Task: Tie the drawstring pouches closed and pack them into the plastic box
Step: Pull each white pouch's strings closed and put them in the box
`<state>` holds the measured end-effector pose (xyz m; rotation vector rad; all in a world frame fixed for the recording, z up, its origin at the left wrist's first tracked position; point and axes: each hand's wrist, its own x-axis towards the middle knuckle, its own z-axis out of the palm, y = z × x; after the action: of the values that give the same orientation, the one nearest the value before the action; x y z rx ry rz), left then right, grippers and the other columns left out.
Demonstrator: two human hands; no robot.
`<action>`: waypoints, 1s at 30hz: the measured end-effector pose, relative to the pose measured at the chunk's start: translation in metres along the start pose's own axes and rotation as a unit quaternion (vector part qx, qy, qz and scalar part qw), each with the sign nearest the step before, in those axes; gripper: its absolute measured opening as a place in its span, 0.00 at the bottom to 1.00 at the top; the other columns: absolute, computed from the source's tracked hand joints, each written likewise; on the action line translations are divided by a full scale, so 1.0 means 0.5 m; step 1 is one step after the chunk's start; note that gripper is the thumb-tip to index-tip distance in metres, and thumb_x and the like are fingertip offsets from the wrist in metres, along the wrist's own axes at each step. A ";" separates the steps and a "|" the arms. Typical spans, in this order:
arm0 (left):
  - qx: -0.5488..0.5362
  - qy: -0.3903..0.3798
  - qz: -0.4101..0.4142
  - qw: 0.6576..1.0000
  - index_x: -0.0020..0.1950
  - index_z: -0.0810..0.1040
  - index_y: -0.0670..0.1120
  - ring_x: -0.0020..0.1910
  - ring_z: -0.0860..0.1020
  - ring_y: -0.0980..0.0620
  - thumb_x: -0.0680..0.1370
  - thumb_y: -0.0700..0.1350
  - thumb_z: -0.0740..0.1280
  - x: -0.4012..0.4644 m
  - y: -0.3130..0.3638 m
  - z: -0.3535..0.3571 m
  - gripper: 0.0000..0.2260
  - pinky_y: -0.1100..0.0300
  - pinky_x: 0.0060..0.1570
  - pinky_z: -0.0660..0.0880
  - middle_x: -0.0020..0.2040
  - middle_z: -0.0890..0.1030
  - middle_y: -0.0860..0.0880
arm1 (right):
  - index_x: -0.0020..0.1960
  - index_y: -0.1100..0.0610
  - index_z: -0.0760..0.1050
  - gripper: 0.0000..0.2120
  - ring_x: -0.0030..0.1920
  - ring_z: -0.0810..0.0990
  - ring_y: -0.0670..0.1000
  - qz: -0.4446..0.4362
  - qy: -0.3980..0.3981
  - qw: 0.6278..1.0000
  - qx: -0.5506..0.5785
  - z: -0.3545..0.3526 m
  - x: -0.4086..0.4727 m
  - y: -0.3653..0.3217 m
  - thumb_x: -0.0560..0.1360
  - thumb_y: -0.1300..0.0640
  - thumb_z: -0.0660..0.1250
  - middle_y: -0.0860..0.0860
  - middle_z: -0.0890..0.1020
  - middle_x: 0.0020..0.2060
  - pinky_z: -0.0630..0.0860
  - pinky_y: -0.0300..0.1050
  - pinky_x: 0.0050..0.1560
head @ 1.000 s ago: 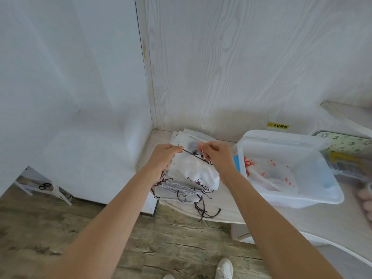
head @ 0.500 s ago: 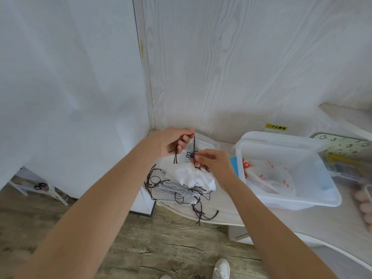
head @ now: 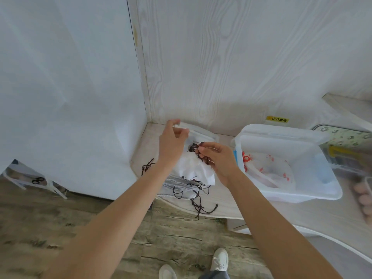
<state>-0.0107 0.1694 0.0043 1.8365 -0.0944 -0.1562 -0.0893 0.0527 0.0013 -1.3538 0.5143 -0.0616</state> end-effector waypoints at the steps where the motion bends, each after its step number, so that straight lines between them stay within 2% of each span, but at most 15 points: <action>1: 0.017 -0.025 0.036 0.999 0.62 0.71 0.46 0.42 0.77 0.60 0.76 0.44 0.67 -0.016 -0.001 -0.004 0.15 0.80 0.42 0.67 0.44 0.81 0.51 | 0.43 0.60 0.78 0.04 0.32 0.77 0.47 -0.005 0.004 1.000 0.006 0.002 0.001 -0.001 0.72 0.67 0.68 0.54 0.83 0.35 0.72 0.35 0.35; 4: 0.049 -0.113 0.104 0.987 0.58 0.78 0.46 0.39 0.78 0.67 0.75 0.44 0.69 -0.045 -0.012 -0.005 0.12 0.78 0.42 0.69 0.45 0.83 0.50 | 0.43 0.59 0.77 0.04 0.33 0.77 0.48 -0.016 0.006 1.000 0.000 0.005 0.001 -0.004 0.71 0.65 0.70 0.55 0.81 0.34 0.73 0.37 0.37; 7: 0.049 -0.091 0.152 0.983 0.48 0.83 0.43 0.38 0.78 0.66 0.74 0.40 0.70 -0.052 -0.010 -0.012 0.05 0.76 0.41 0.71 0.42 0.84 0.49 | 0.42 0.58 0.76 0.04 0.33 0.76 0.50 -0.015 -0.010 1.000 -0.002 0.006 -0.001 -0.006 0.71 0.64 0.71 0.56 0.80 0.34 0.73 0.38 0.37; 9: 0.056 -0.083 0.169 0.981 0.46 0.83 0.43 0.38 0.79 0.65 0.73 0.40 0.70 -0.055 -0.008 -0.015 0.03 0.75 0.41 0.71 0.40 0.84 0.51 | 0.43 0.58 0.76 0.04 0.34 0.77 0.49 -0.016 -0.024 1.000 0.003 0.003 -0.002 -0.007 0.71 0.64 0.71 0.55 0.81 0.34 0.73 0.38 0.37; 14: 0.023 -0.048 0.155 0.987 0.53 0.82 0.46 0.41 0.80 0.62 0.74 0.38 0.69 -0.058 -0.011 -0.023 0.09 0.74 0.45 0.72 0.39 0.82 0.54 | 0.48 0.61 0.77 0.05 0.38 0.79 0.49 -0.021 -0.084 0.996 0.036 -0.009 -0.009 -0.009 0.74 0.68 0.66 0.55 0.82 0.39 0.75 0.37 0.41; 16: 0.005 -0.048 0.144 0.988 0.54 0.81 0.47 0.41 0.81 0.59 0.75 0.37 0.68 -0.059 -0.013 -0.027 0.10 0.71 0.46 0.74 0.40 0.82 0.55 | 0.47 0.60 0.77 0.07 0.39 0.80 0.49 -0.023 -0.074 0.997 0.031 -0.011 -0.011 -0.010 0.73 0.70 0.66 0.53 0.83 0.39 0.76 0.36 0.42; 19: -0.010 -0.065 0.132 0.989 0.48 0.82 0.47 0.40 0.81 0.59 0.75 0.37 0.67 -0.065 -0.014 -0.030 0.07 0.67 0.44 0.76 0.40 0.82 0.56 | 0.45 0.60 0.77 0.08 0.38 0.79 0.50 -0.029 -0.049 0.998 0.021 -0.008 -0.014 -0.010 0.72 0.71 0.67 0.54 0.82 0.38 0.76 0.38 0.42; 24: 0.001 -0.086 0.131 0.988 0.50 0.82 0.46 0.40 0.80 0.63 0.76 0.36 0.65 -0.075 -0.021 -0.033 0.09 0.71 0.41 0.73 0.43 0.83 0.53 | 0.45 0.57 0.78 0.08 0.40 0.80 0.51 -0.060 0.003 0.998 -0.003 0.002 -0.011 -0.001 0.71 0.70 0.68 0.54 0.83 0.39 0.76 0.42 0.45; 28: 0.025 -0.076 0.137 0.987 0.50 0.81 0.50 0.43 0.78 0.63 0.77 0.34 0.61 -0.090 -0.020 -0.029 0.14 0.72 0.43 0.71 0.46 0.81 0.53 | 0.45 0.58 0.78 0.07 0.39 0.78 0.52 -0.060 0.011 0.998 -0.001 0.008 -0.016 0.005 0.72 0.69 0.68 0.57 0.82 0.39 0.75 0.43 0.45; 30: 0.042 -0.077 0.148 0.985 0.50 0.81 0.51 0.43 0.77 0.62 0.77 0.37 0.63 -0.096 -0.020 -0.024 0.11 0.73 0.43 0.71 0.46 0.80 0.52 | 0.45 0.59 0.78 0.06 0.39 0.78 0.53 -0.057 0.009 0.998 0.006 0.008 -0.019 0.006 0.72 0.68 0.67 0.58 0.82 0.39 0.75 0.43 0.45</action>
<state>-0.0565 0.1903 0.0004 1.8696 -0.4854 -0.0849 -0.0969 0.0604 0.0020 -1.3721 0.4505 -0.1705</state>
